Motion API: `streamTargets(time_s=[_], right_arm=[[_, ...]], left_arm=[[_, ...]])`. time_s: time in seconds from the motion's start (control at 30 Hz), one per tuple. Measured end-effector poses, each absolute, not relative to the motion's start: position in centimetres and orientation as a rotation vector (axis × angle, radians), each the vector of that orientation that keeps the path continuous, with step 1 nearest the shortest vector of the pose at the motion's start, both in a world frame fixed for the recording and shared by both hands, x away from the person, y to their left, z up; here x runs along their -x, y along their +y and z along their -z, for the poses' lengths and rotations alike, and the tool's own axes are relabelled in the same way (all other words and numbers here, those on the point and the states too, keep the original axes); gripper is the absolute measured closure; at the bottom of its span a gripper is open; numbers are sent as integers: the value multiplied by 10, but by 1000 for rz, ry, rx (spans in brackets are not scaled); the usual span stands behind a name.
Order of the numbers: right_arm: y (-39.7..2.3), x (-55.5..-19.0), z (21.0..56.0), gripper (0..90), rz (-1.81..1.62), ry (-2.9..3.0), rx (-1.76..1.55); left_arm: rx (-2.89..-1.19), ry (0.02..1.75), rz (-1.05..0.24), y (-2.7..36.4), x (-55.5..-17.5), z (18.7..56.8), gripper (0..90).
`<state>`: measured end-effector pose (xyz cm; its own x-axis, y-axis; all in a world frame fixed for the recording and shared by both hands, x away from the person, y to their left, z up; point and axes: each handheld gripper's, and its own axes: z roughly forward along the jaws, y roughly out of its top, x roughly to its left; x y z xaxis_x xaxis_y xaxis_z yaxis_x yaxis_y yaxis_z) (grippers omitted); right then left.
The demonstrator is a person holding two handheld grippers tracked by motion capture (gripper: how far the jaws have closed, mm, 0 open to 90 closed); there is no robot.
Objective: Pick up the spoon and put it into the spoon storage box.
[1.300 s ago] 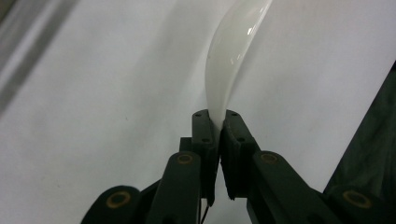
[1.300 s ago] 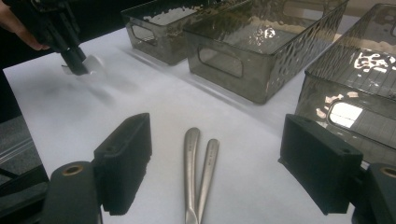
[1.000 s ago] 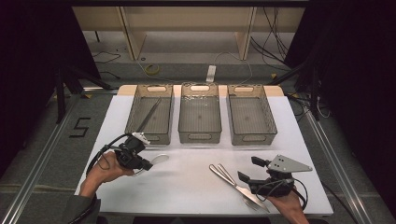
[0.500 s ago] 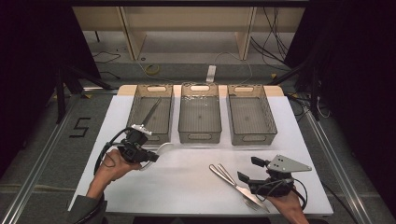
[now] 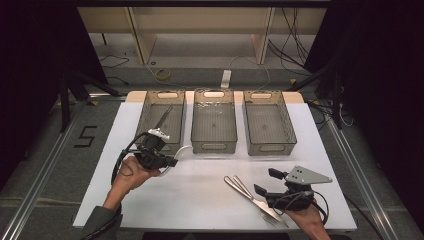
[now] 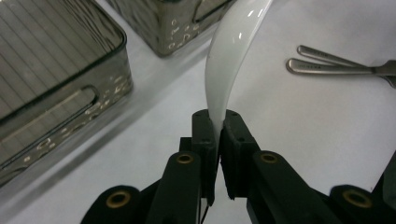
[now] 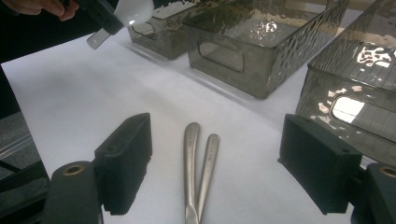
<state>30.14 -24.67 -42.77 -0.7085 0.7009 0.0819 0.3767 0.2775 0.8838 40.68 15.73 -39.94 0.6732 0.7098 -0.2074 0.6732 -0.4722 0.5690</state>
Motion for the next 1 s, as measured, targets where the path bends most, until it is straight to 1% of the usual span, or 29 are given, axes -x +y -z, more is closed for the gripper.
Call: streamTargets(time_s=[0.2, 0.47, 0.8, 1.0], right_arm=[[-247, -302, 428, 261, -1405, 2230, -989], [-247, -302, 428, 261, -1407, 2230, -989], [-247, -303, 429, 261, -1410, 2231, -992], [-248, -302, 428, 261, -1410, 2231, -992]], left_arm=[[-2220, 1047, -82, 146, -417, 392, 844], [-2201, 1035, -130, 129, -439, 379, 844], [-2178, 1061, -149, 129, -465, 368, 844], [-2173, 1081, -153, 125, -482, 372, 844]])
